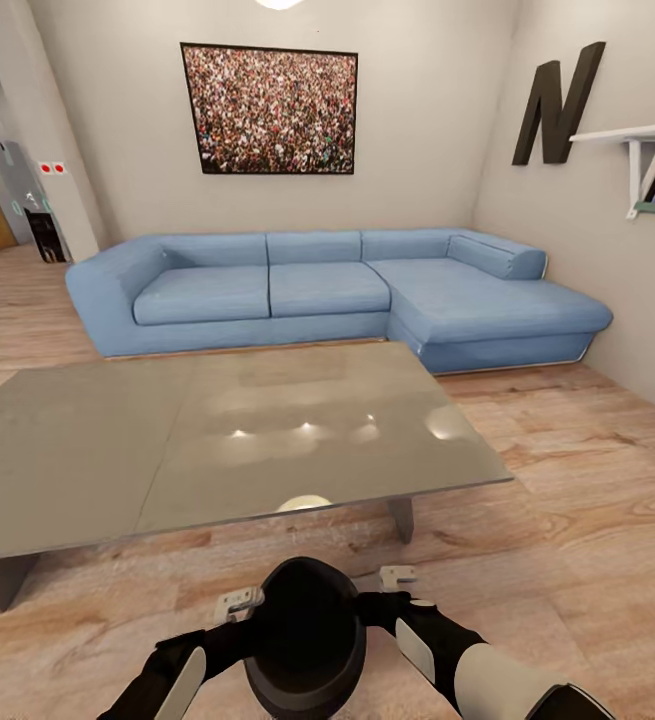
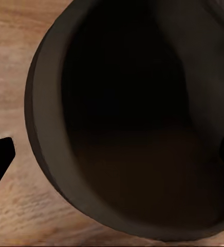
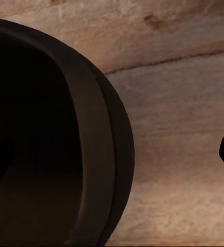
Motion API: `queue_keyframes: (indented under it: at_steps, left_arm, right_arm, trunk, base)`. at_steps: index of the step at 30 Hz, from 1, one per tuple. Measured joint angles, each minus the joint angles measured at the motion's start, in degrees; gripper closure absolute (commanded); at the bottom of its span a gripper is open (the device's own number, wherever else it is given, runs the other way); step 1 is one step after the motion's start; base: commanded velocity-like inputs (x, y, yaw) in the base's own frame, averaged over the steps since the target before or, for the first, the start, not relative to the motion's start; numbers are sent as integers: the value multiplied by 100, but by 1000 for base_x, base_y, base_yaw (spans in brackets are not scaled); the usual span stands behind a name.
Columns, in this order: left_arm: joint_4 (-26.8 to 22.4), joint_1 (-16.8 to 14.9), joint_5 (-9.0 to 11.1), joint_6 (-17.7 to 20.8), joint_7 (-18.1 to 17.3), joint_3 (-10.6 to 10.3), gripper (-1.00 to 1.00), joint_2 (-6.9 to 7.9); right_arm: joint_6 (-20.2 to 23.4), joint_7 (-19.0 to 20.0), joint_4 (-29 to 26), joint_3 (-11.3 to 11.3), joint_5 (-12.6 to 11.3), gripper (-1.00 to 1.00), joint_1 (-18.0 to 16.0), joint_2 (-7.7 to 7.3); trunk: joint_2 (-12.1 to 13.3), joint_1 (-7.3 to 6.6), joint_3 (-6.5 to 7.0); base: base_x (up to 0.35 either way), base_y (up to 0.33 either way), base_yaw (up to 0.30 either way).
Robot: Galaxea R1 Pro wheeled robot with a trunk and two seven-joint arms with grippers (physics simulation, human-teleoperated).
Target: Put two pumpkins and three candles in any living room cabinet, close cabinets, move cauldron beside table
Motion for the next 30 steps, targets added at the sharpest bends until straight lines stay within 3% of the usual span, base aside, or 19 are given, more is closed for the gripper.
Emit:
queue_keyframes:
  at_steps: [6,11,13,30]
  left_arm:
    - [-46,-4,1,19,92,13,-100,39]
    - [-285,-3,-10,68,1090,31,-100,11]
    - [-378,-1,15,92,1337,32,-100,33]
    - [-463,-8,-18,331,1526,44,-100,57]
  right_arm:
    - [0,0,0,-1,0,-100,0,-8]
    - [0,-7,0,-2,-2,-100,0,-8]
    - [0,-13,0,-4,-3,-100,0,-8]
    - [-2,-25,0,-5,-31,-100,0,-17]
  trunk:
    - [241,-134,108]
    - [441,-244,198]
    - [521,-288,234]
    - [1203,-661,539]
  base:
    - [-116,0,0]
    - [-9,0,0]
    - [-47,0,0]
    - [-154,0,0]
